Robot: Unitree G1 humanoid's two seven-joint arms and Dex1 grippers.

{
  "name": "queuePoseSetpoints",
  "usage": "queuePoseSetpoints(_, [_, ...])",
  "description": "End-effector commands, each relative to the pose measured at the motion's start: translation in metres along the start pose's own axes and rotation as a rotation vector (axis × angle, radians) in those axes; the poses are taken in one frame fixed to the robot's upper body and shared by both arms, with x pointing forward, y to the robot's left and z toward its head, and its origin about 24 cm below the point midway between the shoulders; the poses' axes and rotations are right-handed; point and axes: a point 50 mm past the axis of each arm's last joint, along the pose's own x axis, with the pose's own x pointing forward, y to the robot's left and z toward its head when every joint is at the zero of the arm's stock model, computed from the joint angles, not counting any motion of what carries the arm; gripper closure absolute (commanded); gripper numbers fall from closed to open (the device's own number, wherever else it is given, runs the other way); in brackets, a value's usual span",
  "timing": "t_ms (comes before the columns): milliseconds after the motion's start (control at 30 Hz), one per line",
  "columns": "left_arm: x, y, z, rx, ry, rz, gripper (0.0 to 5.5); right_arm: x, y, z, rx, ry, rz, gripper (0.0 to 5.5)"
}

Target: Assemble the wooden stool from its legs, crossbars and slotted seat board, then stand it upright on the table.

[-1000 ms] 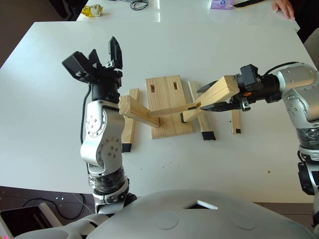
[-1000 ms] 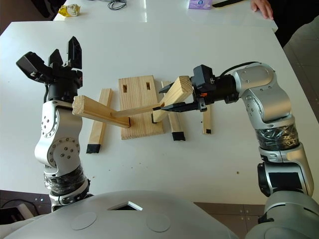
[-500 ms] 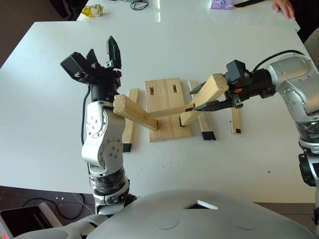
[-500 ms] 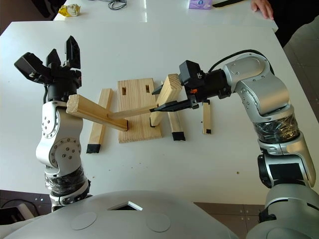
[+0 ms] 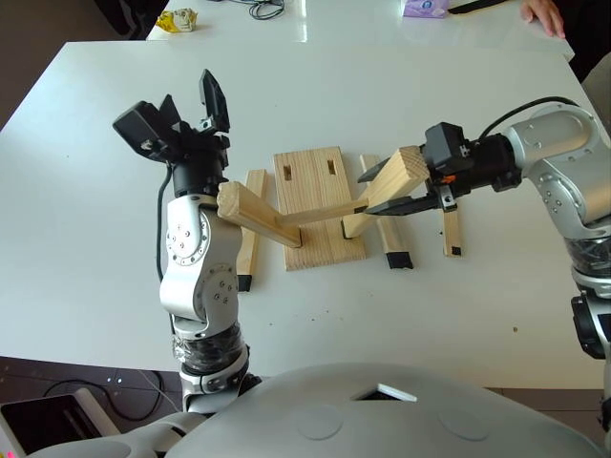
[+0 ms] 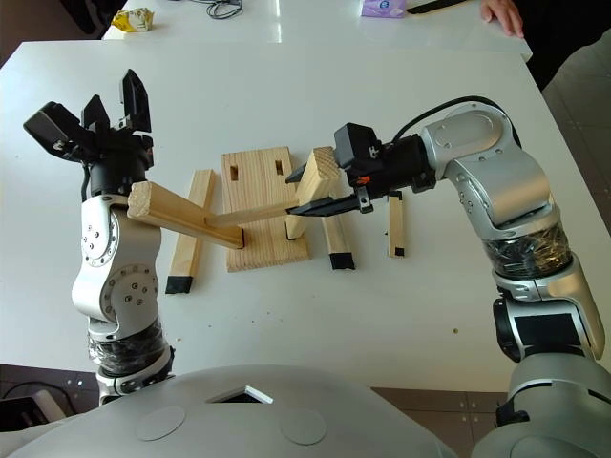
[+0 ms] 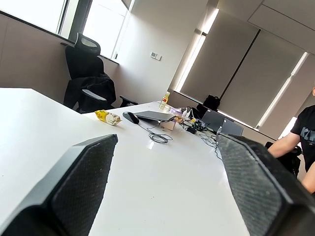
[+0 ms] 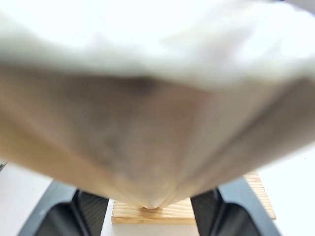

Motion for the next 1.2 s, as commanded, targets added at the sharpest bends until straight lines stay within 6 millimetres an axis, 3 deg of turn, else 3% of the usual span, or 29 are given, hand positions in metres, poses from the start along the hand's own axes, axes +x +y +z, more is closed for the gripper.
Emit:
queuePoseSetpoints(33, [-0.001, -0.047, -0.012, -0.118, 0.047, -0.146, 1.76, 0.016, 0.000, -0.009, 0.046, 0.084, -0.015, 3.46])
queuePoseSetpoints(133, [-0.006, -0.066, -0.019, -0.106, 0.076, -0.241, 1.76, 0.019, -0.001, -0.010, 0.063, 0.096, -0.001, 3.46])
queuePoseSetpoints(233, [-0.008, -0.073, -0.027, -0.106, 0.110, -0.280, 1.76, 0.025, -0.001, -0.011, 0.086, 0.112, 0.029, 3.46])
queuePoseSetpoints(767, [-0.009, -0.051, -0.042, -0.077, 0.146, -0.192, 1.76, 0.056, 0.005, -0.012, 0.134, 0.160, 0.134, 3.46])
queuePoseSetpoints(1200, [-0.003, -0.046, -0.042, -0.035, 0.163, -0.234, 1.76, 0.056, 0.011, -0.033, 0.202, 0.137, 0.011, 3.46])
